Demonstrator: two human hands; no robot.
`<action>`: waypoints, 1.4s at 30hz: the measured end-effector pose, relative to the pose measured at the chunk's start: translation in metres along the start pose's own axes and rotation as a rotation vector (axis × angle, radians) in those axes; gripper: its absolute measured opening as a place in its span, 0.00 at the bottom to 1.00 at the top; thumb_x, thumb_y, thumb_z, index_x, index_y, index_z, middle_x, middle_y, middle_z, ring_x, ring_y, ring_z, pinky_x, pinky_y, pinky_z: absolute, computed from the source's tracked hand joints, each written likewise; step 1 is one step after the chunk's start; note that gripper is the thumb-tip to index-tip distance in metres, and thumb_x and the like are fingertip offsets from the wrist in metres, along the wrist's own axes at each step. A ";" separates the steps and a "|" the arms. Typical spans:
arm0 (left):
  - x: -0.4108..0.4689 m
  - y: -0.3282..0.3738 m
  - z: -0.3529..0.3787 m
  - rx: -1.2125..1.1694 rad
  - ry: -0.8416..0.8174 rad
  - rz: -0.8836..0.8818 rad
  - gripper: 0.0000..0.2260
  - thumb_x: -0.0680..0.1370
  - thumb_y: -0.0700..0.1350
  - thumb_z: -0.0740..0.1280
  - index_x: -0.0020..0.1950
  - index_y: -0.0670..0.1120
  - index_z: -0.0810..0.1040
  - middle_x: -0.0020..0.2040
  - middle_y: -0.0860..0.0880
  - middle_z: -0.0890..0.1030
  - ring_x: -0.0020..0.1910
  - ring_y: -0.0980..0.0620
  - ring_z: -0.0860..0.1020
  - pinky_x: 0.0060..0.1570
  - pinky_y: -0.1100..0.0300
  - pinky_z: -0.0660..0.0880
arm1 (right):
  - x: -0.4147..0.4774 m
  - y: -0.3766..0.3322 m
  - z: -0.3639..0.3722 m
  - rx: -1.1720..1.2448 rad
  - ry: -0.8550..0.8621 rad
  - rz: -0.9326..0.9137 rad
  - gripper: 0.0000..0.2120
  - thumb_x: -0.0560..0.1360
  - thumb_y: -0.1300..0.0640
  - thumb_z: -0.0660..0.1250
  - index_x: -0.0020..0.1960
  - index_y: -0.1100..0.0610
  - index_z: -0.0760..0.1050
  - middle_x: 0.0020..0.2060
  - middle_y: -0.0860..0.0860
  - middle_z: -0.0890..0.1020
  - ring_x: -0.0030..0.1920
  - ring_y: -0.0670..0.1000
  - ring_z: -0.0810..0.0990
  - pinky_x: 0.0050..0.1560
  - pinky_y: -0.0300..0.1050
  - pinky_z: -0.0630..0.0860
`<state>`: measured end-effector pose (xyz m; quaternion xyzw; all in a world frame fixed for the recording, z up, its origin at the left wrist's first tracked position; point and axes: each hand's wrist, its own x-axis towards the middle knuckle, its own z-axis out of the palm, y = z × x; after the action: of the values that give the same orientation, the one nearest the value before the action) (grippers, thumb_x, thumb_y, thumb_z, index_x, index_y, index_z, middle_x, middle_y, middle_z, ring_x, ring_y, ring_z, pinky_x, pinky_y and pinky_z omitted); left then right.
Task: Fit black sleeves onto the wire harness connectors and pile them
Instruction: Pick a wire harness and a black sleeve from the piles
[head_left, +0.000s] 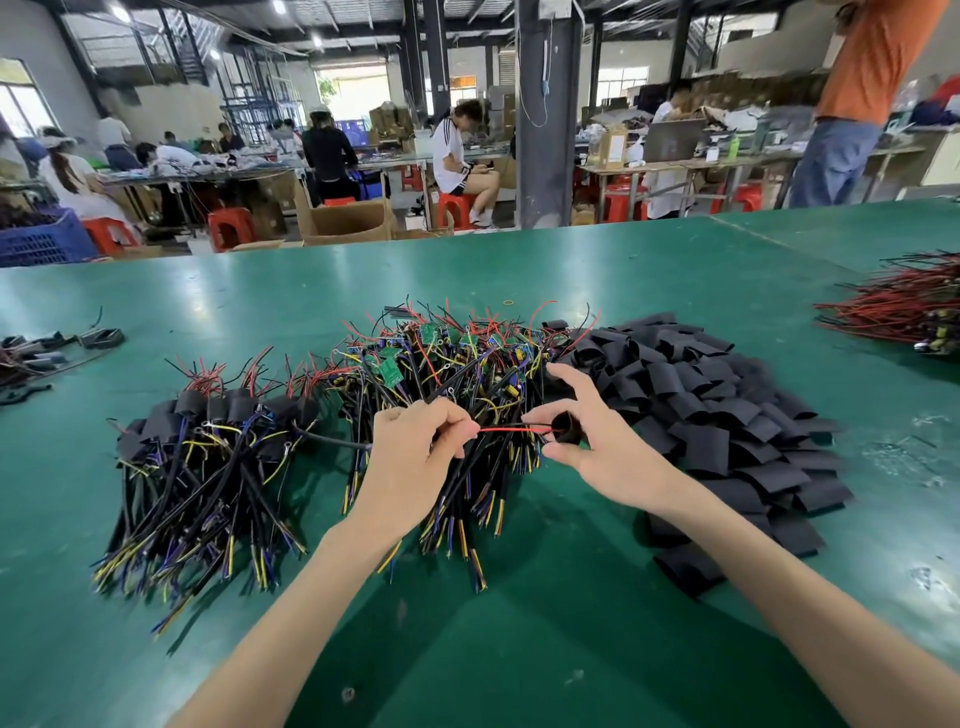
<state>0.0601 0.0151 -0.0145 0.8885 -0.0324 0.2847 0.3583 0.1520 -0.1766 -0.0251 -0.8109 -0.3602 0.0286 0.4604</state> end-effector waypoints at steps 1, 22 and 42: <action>0.000 -0.001 0.000 0.037 0.004 0.005 0.08 0.78 0.41 0.66 0.39 0.51 0.75 0.31 0.54 0.75 0.32 0.61 0.70 0.46 0.55 0.64 | 0.000 0.001 0.000 0.002 0.004 -0.003 0.31 0.74 0.67 0.66 0.71 0.53 0.57 0.54 0.38 0.77 0.52 0.51 0.77 0.59 0.39 0.70; -0.007 0.007 0.013 0.103 -0.208 0.223 0.24 0.68 0.23 0.62 0.62 0.38 0.68 0.62 0.46 0.66 0.62 0.55 0.66 0.65 0.71 0.61 | -0.010 -0.023 0.019 -0.810 -0.057 -0.294 0.28 0.77 0.56 0.64 0.73 0.62 0.59 0.54 0.55 0.75 0.54 0.56 0.72 0.58 0.50 0.70; -0.002 -0.002 0.007 0.195 -0.087 0.198 0.12 0.75 0.42 0.70 0.57 0.43 0.79 0.48 0.47 0.76 0.42 0.55 0.73 0.45 0.65 0.67 | -0.010 -0.020 0.016 -0.396 0.096 -0.177 0.17 0.76 0.59 0.66 0.64 0.54 0.70 0.53 0.52 0.68 0.47 0.56 0.75 0.52 0.50 0.71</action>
<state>0.0622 0.0120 -0.0209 0.9230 -0.1078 0.2818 0.2388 0.1274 -0.1650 -0.0217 -0.8510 -0.4062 -0.1220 0.3095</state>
